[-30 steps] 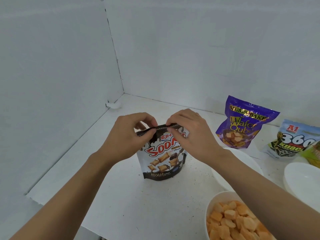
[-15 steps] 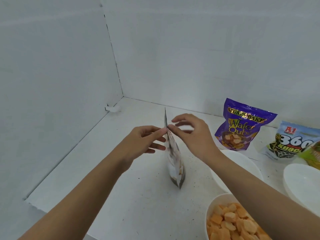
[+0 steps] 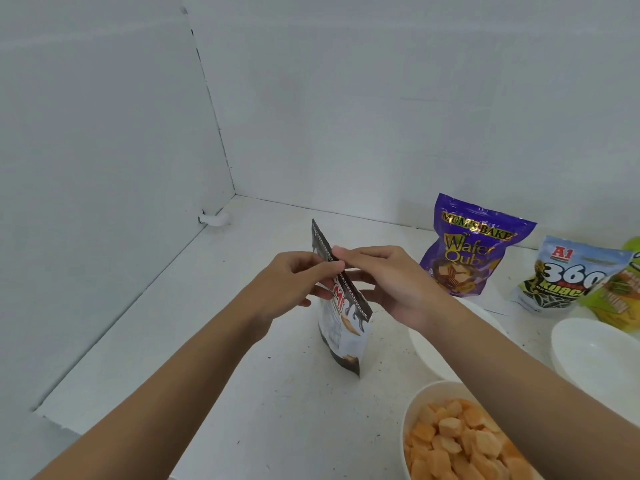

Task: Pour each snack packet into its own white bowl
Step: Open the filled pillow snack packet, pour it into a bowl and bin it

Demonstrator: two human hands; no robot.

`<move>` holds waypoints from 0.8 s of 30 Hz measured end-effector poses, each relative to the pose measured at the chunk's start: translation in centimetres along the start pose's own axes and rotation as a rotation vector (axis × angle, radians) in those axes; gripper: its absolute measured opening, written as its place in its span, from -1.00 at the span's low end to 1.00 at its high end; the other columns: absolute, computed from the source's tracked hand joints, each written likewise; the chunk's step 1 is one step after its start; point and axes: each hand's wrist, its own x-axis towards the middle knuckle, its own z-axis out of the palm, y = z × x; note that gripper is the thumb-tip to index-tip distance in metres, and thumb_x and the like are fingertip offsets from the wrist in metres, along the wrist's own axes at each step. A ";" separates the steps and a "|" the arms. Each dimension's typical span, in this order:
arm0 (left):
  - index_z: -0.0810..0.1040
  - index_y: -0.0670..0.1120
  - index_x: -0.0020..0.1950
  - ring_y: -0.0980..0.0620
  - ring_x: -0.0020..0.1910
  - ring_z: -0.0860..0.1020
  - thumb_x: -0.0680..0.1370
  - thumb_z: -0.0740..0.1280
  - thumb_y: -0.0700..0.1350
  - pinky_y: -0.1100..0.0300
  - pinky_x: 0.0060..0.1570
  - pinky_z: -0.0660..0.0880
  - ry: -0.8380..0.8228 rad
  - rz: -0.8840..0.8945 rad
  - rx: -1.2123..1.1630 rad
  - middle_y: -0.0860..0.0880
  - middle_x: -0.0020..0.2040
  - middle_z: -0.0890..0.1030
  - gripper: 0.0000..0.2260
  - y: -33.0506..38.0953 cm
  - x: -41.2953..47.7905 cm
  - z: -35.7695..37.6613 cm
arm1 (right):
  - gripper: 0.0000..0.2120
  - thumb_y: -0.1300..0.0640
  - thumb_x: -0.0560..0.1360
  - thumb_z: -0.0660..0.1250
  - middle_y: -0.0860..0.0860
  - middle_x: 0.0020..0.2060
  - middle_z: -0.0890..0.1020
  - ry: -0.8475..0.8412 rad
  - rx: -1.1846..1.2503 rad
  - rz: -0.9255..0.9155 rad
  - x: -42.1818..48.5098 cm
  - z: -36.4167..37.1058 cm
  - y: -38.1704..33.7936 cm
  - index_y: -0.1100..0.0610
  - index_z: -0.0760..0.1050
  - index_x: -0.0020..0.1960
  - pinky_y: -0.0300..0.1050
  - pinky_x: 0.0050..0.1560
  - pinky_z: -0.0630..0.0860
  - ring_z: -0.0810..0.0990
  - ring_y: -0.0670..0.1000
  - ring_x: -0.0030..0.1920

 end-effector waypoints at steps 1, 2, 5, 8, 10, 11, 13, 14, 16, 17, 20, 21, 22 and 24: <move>0.67 -0.02 0.09 0.10 -0.02 0.71 0.59 0.36 0.13 0.08 0.12 0.57 -0.004 -0.004 -0.004 0.05 -0.03 0.75 -0.74 0.0 0.0 -0.1 | -0.70 0.01 0.50 0.47 0.12 -0.05 0.73 -0.008 0.020 0.018 0.0 0.0 0.0 0.25 0.69 0.03 -0.12 -0.09 0.56 0.71 0.05 -0.06; 0.68 -0.01 0.08 0.09 -0.02 0.71 0.59 0.35 0.12 0.07 0.14 0.56 -0.009 -0.008 -0.006 0.05 -0.04 0.75 -0.76 0.0 0.0 -0.1 | -0.71 0.01 0.50 0.47 0.11 -0.07 0.73 -0.017 0.040 0.036 0.0 0.0 0.0 0.25 0.69 0.02 -0.13 -0.11 0.56 0.70 0.04 -0.08; 0.68 -0.01 0.07 0.07 -0.02 0.71 0.59 0.35 0.09 0.03 0.17 0.55 -0.018 -0.013 -0.014 0.03 -0.03 0.74 -0.78 0.0 -0.1 -0.2 | -0.73 0.03 0.49 0.47 0.09 -0.10 0.72 -0.040 0.088 0.071 0.1 0.0 0.2 0.24 0.70 0.02 -0.15 -0.14 0.55 0.69 0.02 -0.12; 0.69 -0.02 0.06 0.07 -0.04 0.71 0.60 0.35 0.07 -0.01 0.22 0.55 -0.014 -0.019 -0.022 0.02 -0.04 0.74 -0.79 0.1 -0.1 -0.2 | -0.72 0.07 0.48 0.48 0.09 -0.10 0.72 -0.059 0.112 0.082 0.1 0.0 0.2 0.27 0.69 0.05 -0.14 -0.12 0.55 0.69 0.03 -0.11; 0.69 -0.02 0.04 0.07 -0.06 0.71 0.60 0.34 0.04 -0.04 0.23 0.56 -0.003 -0.020 -0.021 0.02 -0.06 0.74 -0.80 0.1 -0.1 -0.1 | -0.73 0.11 0.48 0.47 0.11 -0.08 0.72 -0.071 0.129 0.080 0.0 -0.1 0.1 0.29 0.68 0.06 -0.14 -0.10 0.56 0.69 0.04 -0.10; 0.70 -0.03 0.04 0.05 -0.06 0.72 0.61 0.33 0.02 -0.05 0.24 0.55 0.000 -0.021 -0.022 0.01 -0.06 0.74 -0.81 0.2 -0.1 -0.1 | -0.75 0.13 0.48 0.47 0.13 -0.07 0.72 -0.076 0.133 0.076 0.0 -0.2 0.1 0.30 0.68 0.06 -0.15 -0.09 0.57 0.70 0.05 -0.09; 0.71 -0.05 0.05 0.02 -0.04 0.71 0.60 0.32 0.00 -0.06 0.24 0.55 0.000 -0.022 -0.023 -0.01 -0.05 0.74 -0.80 0.3 -0.2 -0.1 | -0.80 0.20 0.50 0.44 0.17 -0.04 0.72 -0.072 0.120 0.054 -0.1 -0.3 -0.1 0.31 0.68 0.05 -0.14 -0.04 0.59 0.70 0.08 -0.08; 0.71 -0.05 0.05 0.01 -0.03 0.71 0.60 0.32 -0.01 -0.06 0.24 0.54 -0.001 -0.022 -0.017 -0.01 -0.05 0.74 -0.79 0.3 -0.3 -0.1 | -0.82 0.22 0.51 0.43 0.19 -0.02 0.72 -0.065 0.109 0.040 -0.2 -0.4 -0.1 0.31 0.69 0.05 -0.12 -0.02 0.60 0.70 0.09 -0.07; 0.71 -0.07 0.02 0.03 -0.04 0.71 0.60 0.31 -0.02 -0.04 0.23 0.54 0.002 -0.019 0.006 -0.01 -0.06 0.74 -0.79 0.4 -0.4 -0.1 | -0.84 0.25 0.51 0.42 0.21 -0.01 0.72 -0.053 0.085 0.019 -0.3 -0.4 -0.2 0.31 0.69 0.04 -0.08 0.04 0.62 0.71 0.13 -0.05; 0.71 -0.08 0.01 0.04 -0.06 0.71 0.60 0.30 -0.03 -0.04 0.23 0.55 0.006 -0.016 0.020 0.00 -0.08 0.74 -0.78 0.5 -0.5 -0.1 | -0.84 0.26 0.52 0.42 0.22 -0.02 0.72 -0.048 0.063 0.006 -0.4 -0.3 -0.2 0.31 0.69 0.04 -0.05 0.08 0.63 0.72 0.15 -0.04; 0.71 -0.09 -0.06 0.06 -0.09 0.72 0.59 0.31 0.00 -0.01 0.19 0.55 0.019 -0.005 0.056 0.00 -0.11 0.75 -0.76 0.9 -0.7 0.0 | -0.87 0.28 0.51 0.41 0.22 -0.07 0.73 -0.006 -0.006 -0.051 -0.6 0.0 -0.3 0.30 0.70 0.01 0.02 0.11 0.64 0.73 0.19 -0.05; 0.71 -0.10 -0.07 0.07 -0.10 0.72 0.58 0.32 0.01 0.00 0.17 0.55 0.022 0.000 0.064 0.00 -0.11 0.74 -0.76 1.0 -0.7 0.0 | -0.88 0.29 0.51 0.41 0.21 -0.10 0.74 0.024 -0.033 -0.079 -0.7 0.2 -0.2 0.29 0.70 -0.01 0.04 0.09 0.64 0.73 0.19 -0.08; 0.71 -0.11 -0.08 0.07 -0.11 0.72 0.57 0.34 0.02 0.01 0.15 0.56 0.023 0.004 0.074 -0.01 -0.12 0.74 -0.75 1.1 -0.7 0.0 | -0.90 0.31 0.50 0.42 0.19 -0.15 0.74 0.064 -0.076 -0.118 -0.8 0.4 -0.1 0.27 0.71 -0.03 0.06 0.07 0.65 0.74 0.19 -0.11; 0.71 -0.12 -0.08 0.11 -0.14 0.71 0.56 0.35 0.00 0.08 0.04 0.57 0.025 0.012 0.110 0.01 -0.15 0.74 -0.77 1.3 -0.7 0.1 | -0.90 0.34 0.45 0.45 0.15 -0.22 0.74 0.148 -0.181 -0.205 -0.8 0.8 0.0 0.23 0.71 -0.08 0.09 0.02 0.67 0.74 0.17 -0.18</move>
